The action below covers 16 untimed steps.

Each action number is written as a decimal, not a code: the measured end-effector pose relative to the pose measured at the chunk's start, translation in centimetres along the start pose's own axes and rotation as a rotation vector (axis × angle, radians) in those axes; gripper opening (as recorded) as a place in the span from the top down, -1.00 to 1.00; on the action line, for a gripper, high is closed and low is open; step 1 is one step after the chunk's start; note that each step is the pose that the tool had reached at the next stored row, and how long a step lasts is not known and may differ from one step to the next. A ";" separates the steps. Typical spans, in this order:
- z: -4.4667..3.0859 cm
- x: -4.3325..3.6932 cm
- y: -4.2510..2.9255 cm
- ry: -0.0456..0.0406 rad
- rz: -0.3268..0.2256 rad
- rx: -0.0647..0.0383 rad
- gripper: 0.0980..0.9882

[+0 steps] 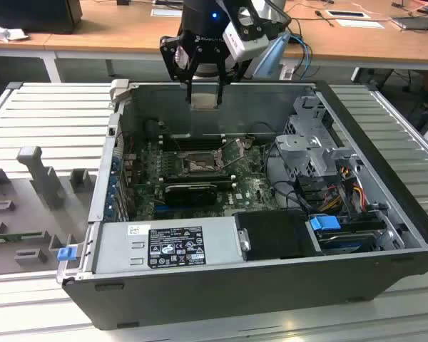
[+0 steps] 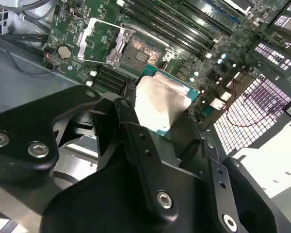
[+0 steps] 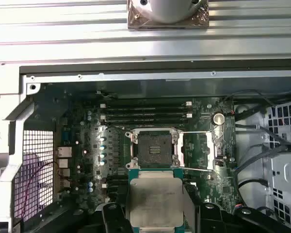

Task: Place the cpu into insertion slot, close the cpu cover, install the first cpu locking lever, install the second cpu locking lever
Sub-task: 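Place the cpu into insertion slot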

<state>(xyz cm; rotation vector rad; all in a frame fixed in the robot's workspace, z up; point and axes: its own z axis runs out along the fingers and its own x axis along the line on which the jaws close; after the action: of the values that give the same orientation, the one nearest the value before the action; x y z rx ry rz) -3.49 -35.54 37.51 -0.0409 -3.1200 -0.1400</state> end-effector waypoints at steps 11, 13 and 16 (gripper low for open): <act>0.51 -0.01 -0.05 -0.0078 0.129 -0.001 0.03; 0.61 -0.01 -0.06 -0.0075 0.132 -0.001 0.03; 0.63 -0.01 -0.06 -0.0109 0.168 -0.002 0.03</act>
<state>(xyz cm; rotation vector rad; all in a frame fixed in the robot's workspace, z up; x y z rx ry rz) -3.49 -35.54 36.88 -0.3042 -3.1088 -0.1399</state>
